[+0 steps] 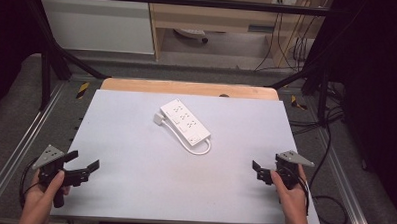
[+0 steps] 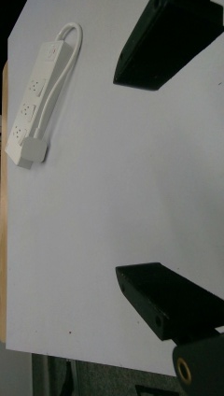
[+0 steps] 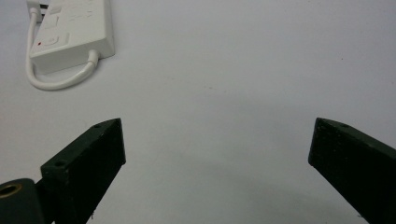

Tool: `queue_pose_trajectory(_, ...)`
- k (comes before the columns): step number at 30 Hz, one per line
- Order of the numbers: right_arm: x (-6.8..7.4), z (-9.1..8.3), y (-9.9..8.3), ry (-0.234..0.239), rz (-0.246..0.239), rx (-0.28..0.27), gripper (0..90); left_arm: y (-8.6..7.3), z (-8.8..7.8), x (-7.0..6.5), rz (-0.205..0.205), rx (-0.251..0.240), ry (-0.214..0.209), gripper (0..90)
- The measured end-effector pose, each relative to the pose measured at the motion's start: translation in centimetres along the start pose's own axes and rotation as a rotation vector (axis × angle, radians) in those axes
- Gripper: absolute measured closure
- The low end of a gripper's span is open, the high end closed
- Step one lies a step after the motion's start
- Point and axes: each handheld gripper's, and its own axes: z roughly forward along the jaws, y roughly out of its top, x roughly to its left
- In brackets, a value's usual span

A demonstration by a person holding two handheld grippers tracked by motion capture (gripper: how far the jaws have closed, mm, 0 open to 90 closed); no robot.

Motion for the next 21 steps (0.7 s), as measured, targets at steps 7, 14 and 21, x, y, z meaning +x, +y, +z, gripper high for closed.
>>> queue_pose_trajectory(7, -0.06, -0.41, 0.19, 0.018, 0.005, -0.026, 3.3, 0.02, -0.04, -0.02, 0.001, -0.004, 0.000, 7.8)
queue_pose_trajectory(14, -0.10, -0.85, 0.39, 0.034, 0.011, -0.065, 3.4, 0.04, -0.06, -0.03, 0.000, -0.011, 0.000, 7.7)
queue_pose_trajectory(21, -0.09, -1.04, 0.52, 0.043, 0.015, -0.077, 3.5, 0.02, -0.04, -0.03, 0.001, -0.008, 0.001, 7.8)
